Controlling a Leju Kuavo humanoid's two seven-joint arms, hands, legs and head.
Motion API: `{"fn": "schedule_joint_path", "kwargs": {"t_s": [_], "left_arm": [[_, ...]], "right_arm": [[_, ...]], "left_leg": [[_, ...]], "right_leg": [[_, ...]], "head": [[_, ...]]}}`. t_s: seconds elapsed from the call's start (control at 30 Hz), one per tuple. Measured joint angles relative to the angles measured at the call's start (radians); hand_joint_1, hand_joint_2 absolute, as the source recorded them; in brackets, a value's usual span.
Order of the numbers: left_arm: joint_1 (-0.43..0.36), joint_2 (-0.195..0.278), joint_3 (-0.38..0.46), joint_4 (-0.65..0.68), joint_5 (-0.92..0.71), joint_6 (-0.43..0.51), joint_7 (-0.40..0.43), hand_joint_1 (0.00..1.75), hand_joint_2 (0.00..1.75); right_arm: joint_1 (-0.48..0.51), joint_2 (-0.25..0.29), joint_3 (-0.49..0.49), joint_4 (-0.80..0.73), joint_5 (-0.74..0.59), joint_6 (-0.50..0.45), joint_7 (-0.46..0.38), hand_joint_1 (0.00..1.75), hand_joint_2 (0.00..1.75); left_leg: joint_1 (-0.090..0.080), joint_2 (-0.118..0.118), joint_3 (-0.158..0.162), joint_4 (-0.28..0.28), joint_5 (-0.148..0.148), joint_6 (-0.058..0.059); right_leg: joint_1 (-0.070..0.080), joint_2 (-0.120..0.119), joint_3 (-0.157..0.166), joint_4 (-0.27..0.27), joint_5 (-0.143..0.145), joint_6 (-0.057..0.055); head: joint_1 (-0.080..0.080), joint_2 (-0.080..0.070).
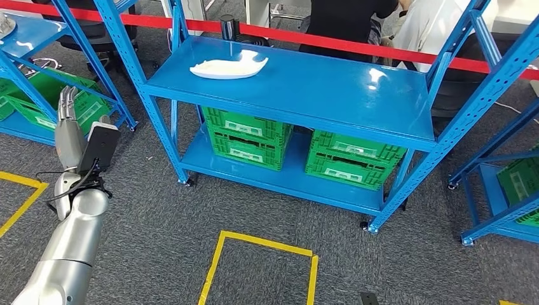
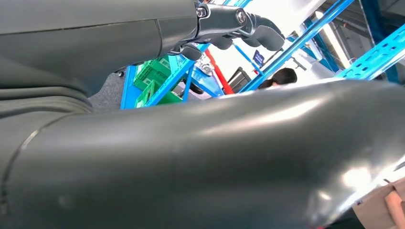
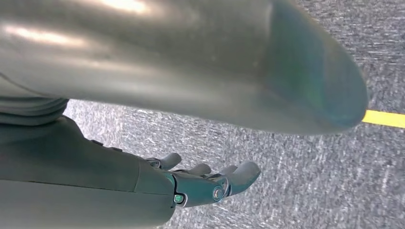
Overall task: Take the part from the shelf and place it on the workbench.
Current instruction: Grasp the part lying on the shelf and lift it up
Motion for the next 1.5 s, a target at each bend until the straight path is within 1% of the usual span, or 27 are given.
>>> {"fn": "schedule_joint_path", "kwargs": {"t_s": [0.03, 0.07, 0.13, 0.2, 0.23, 0.37, 0.4, 0.47, 0.5, 0.53, 0.57, 0.6, 0.67, 0.7, 0.73, 0.83, 0.9, 1.0, 1.03, 1.07, 1.1, 1.17, 1.2, 1.27, 1.37, 1.43, 1.5], "left_arm": [[0.002, 0.000, 0.000, 0.000, 0.000, 0.000, 0.000, 0.00, 0.00], [0.004, 0.000, 0.000, -0.001, 0.000, 0.000, 0.001, 0.00, 0.00], [0.005, -0.001, 0.000, -0.003, 0.000, -0.002, 0.002, 0.00, 0.00], [0.005, -0.001, 0.000, -0.005, 0.000, -0.004, 0.001, 0.00, 0.00], [0.005, -0.001, 0.000, -0.005, 0.000, -0.003, 0.000, 0.00, 0.00], [0.002, -0.001, 0.000, -0.006, 0.002, -0.001, -0.005, 0.00, 0.00], [0.000, 0.000, 0.000, -0.006, 0.002, -0.001, -0.006, 0.00, 0.00], [-0.004, 0.000, 0.000, -0.002, 0.002, 0.000, -0.005, 0.00, 0.00], [-0.004, 0.000, 0.000, 0.001, 0.002, 0.000, -0.005, 0.00, 0.00], [-0.003, 0.000, 0.000, 0.004, 0.002, 0.000, -0.005, 0.00, 0.00], [-0.003, -0.001, 0.000, 0.007, 0.002, 0.000, -0.005, 0.00, 0.00], [-0.003, -0.001, 0.000, 0.008, 0.002, 0.000, -0.006, 0.00, 0.00], [-0.005, -0.001, 0.000, 0.009, 0.002, 0.000, -0.006, 0.00, 0.00], [-0.006, -0.001, 0.000, 0.009, 0.002, 0.000, -0.006, 0.00, 0.00], [-0.007, -0.001, 0.000, 0.009, 0.003, 0.000, -0.005, 0.00, 0.00], [-0.004, -0.001, 0.000, 0.007, 0.006, 0.000, -0.003, 0.00, 0.00], [-0.004, -0.001, 0.000, 0.002, 0.006, 0.000, -0.003, 0.00, 0.00], [-0.002, -0.001, 0.000, -0.001, 0.007, 0.000, -0.003, 0.00, 0.00], [0.000, -0.001, 0.000, -0.001, 0.007, 0.000, -0.003, 0.00, 0.00], [0.000, -0.001, 0.000, -0.001, 0.007, 0.000, -0.003, 0.00, 0.00], [0.001, -0.001, 0.000, -0.001, 0.007, 0.000, -0.003, 0.00, 0.00], [0.001, -0.002, 0.000, -0.001, 0.008, 0.000, -0.003, 0.00, 0.00], [0.001, -0.002, 0.000, -0.002, 0.008, 0.000, -0.003, 0.00, 0.00], [0.000, -0.002, 0.000, -0.002, 0.009, 0.000, -0.001, 0.00, 0.00], [0.001, -0.003, 0.000, -0.007, 0.010, 0.000, 0.002, 0.00, 0.00], [0.000, -0.002, 0.000, -0.011, 0.010, 0.000, 0.003, 0.00, 0.00], [0.003, -0.002, 0.000, -0.011, 0.010, 0.000, 0.004, 0.00, 0.00]], "right_arm": [[0.001, 0.000, 0.000, 0.000, 0.001, 0.000, 0.001, 0.00, 0.00], [0.002, 0.000, 0.000, 0.000, 0.002, 0.000, 0.002, 0.00, 0.00], [0.001, 0.000, 0.000, 0.000, 0.005, 0.000, 0.002, 0.00, 0.00], [0.000, -0.001, 0.000, 0.000, 0.010, 0.000, 0.002, 0.00, 0.00], [0.000, -0.001, 0.000, 0.000, 0.012, 0.000, 0.002, 0.00, 0.00], [-0.001, 0.000, 0.000, 0.000, 0.013, 0.000, 0.004, 0.00, 0.00], [-0.002, 0.000, 0.000, 0.000, 0.012, 0.000, 0.005, 0.00, 0.00], [-0.001, 0.000, 0.000, 0.000, 0.010, 0.001, 0.008, 0.00, 0.00], [-0.001, 0.000, 0.000, 0.000, 0.010, 0.001, 0.010, 0.00, 0.00], [-0.001, 0.000, -0.001, 0.000, 0.010, 0.001, 0.011, 0.00, 0.00], [-0.001, 0.000, -0.001, 0.000, 0.010, 0.002, 0.012, 0.00, 0.00], [-0.001, 0.001, -0.002, 0.000, 0.010, 0.002, 0.012, 0.00, 0.00], [-0.001, 0.001, -0.003, 0.000, 0.010, 0.002, 0.012, 0.00, 0.00], [-0.001, 0.001, -0.004, 0.000, 0.010, 0.002, 0.012, 0.00, 0.00], [-0.002, 0.001, -0.004, 0.000, 0.010, 0.002, 0.012, 0.00, 0.00], [-0.001, 0.001, -0.004, 0.000, 0.011, 0.002, 0.012, 0.00, 0.00], [-0.002, 0.001, -0.005, 0.000, 0.012, 0.002, 0.012, 0.00, 0.00], [-0.001, 0.001, -0.005, 0.000, 0.012, 0.002, 0.012, 0.00, 0.00], [0.000, 0.001, -0.006, 0.000, 0.012, 0.002, 0.012, 0.00, 0.00], [0.001, 0.000, -0.007, 0.000, 0.012, 0.002, 0.012, 0.00, 0.00], [0.001, 0.000, -0.008, 0.000, 0.012, 0.002, 0.012, 0.00, 0.00], [-0.001, 0.000, -0.011, 0.000, 0.012, 0.002, 0.012, 0.00, 0.00], [-0.002, 0.000, -0.012, 0.000, 0.012, 0.002, 0.012, 0.00, 0.00], [-0.003, 0.000, -0.014, 0.000, 0.012, 0.003, 0.012, 0.00, 0.00], [-0.002, 0.001, -0.016, 0.000, 0.014, 0.003, 0.013, 0.00, 0.00], [-0.003, 0.001, -0.018, 0.000, 0.014, 0.003, 0.013, 0.00, 0.00], [-0.003, 0.001, -0.020, 0.000, 0.012, 0.003, 0.013, 0.00, 0.00]], "left_leg": [[-0.001, -0.001, 0.001, 0.001, -0.002, 0.001], [-0.001, -0.003, 0.002, 0.002, -0.004, 0.001], [-0.002, -0.006, 0.008, 0.004, -0.009, -0.002], [-0.005, -0.008, 0.011, 0.007, -0.016, -0.012], [-0.006, -0.008, 0.011, 0.007, -0.018, -0.017], [-0.005, -0.007, 0.007, 0.023, -0.034, -0.041], [-0.004, -0.006, -0.010, 0.059, -0.053, -0.046], [-0.001, -0.004, -0.074, 0.185, -0.110, -0.055], [0.000, -0.003, -0.108, 0.246, -0.130, -0.058], [0.001, -0.002, -0.131, 0.283, -0.134, -0.060], [0.002, -0.001, -0.134, 0.279, -0.116, -0.061], [0.003, 0.000, -0.118, 0.237, -0.083, -0.061], [0.003, 0.002, -0.053, 0.098, -0.011, -0.058], [0.002, 0.003, -0.028, 0.045, 0.007, -0.053], [0.000, 0.003, -0.013, 0.015, 0.012, -0.047], [-0.003, 0.001, -0.008, 0.004, 0.006, -0.023], [0.000, 0.000, -0.004, 0.000, 0.006, -0.010], [-0.001, 0.001, -0.001, 0.000, 0.002, 0.000], [-0.002, 0.001, 0.000, 0.001, 0.000, 0.002], [-0.002, 0.000, 0.001, 0.002, -0.003, 0.002], [-0.002, -0.002, 0.003, 0.003, -0.005, 0.001], [-0.003, -0.004, 0.010, 0.007, -0.013, -0.005], [-0.005, -0.005, 0.012, 0.009, -0.017, -0.010], [-0.007, -0.005, 0.011, 0.010, -0.021, -0.021], [-0.005, -0.004, 0.010, 0.013, -0.028, -0.038], [-0.002, -0.002, -0.021, 0.079, -0.062, -0.048], [-0.001, -0.001, -0.089, 0.210, -0.116, -0.054]], "right_leg": [[0.000, 0.000, -0.020, 0.027, 0.003, -0.001], [0.000, 0.000, -0.021, 0.015, 0.025, -0.003], [0.002, 0.000, 0.030, -0.110, 0.101, -0.012], [0.007, 0.000, 0.081, -0.224, 0.143, -0.022], [0.009, 0.000, 0.092, -0.249, 0.146, -0.026], [0.006, -0.001, 0.101, -0.262, 0.145, -0.046], [0.003, -0.001, 0.105, -0.266, 0.146, -0.051], [0.001, -0.002, 0.110, -0.267, 0.143, -0.058], [0.001, -0.001, 0.112, -0.267, 0.141, -0.060], [0.001, -0.001, 0.114, -0.266, 0.139, -0.060], [0.001, 0.000, 0.117, -0.266, 0.136, -0.058], [0.000, 0.000, 0.122, -0.266, 0.132, -0.056], [0.001, 0.001, 0.133, -0.264, 0.123, -0.048], [0.002, 0.002, 0.135, -0.262, 0.119, -0.042], [0.004, 0.002, 0.136, -0.261, 0.116, -0.037], [0.003, 0.002, 0.136, -0.261, 0.111, -0.020], [0.001, 0.001, 0.118, -0.220, 0.086, -0.010], [0.000, 0.002, 0.016, -0.029, 0.007, -0.002], [0.000, 0.002, -0.014, 0.019, -0.001, -0.001], [0.001, 0.002, -0.027, 0.030, 0.012, -0.002], [0.000, 0.002, -0.020, 0.001, 0.042, -0.004], [0.002, 0.002, 0.036, -0.132, 0.117, -0.012], [0.003, 0.002, 0.063, -0.192, 0.139, -0.017], [0.007, 0.003, 0.086, -0.245, 0.145, -0.026], [0.006, 0.003, 0.093, -0.255, 0.146, -0.042], [0.002, 0.003, 0.101, -0.261, 0.146, -0.053], [0.002, 0.003, 0.105, -0.261, 0.142, -0.060]], "head": [[0.000, 0.000], [0.000, 0.000], [0.001, 0.000], [0.001, 0.000], [0.000, 0.000], [-0.002, 0.000], [-0.004, 0.000], [-0.008, 0.000], [-0.008, 0.000], [-0.008, 0.000], [-0.009, 0.000], [-0.009, 0.000], [-0.009, 0.000], [-0.008, 0.000], [-0.008, 0.000], [-0.006, 0.000], [-0.004, 0.000], [0.000, 0.000], [0.000, 0.000], [0.000, 0.000], [0.001, 0.000], [0.001, 0.000], [0.001, 0.000], [0.000, 0.000], [-0.001, 0.000], [-0.003, 0.000], [-0.005, 0.000]]}}
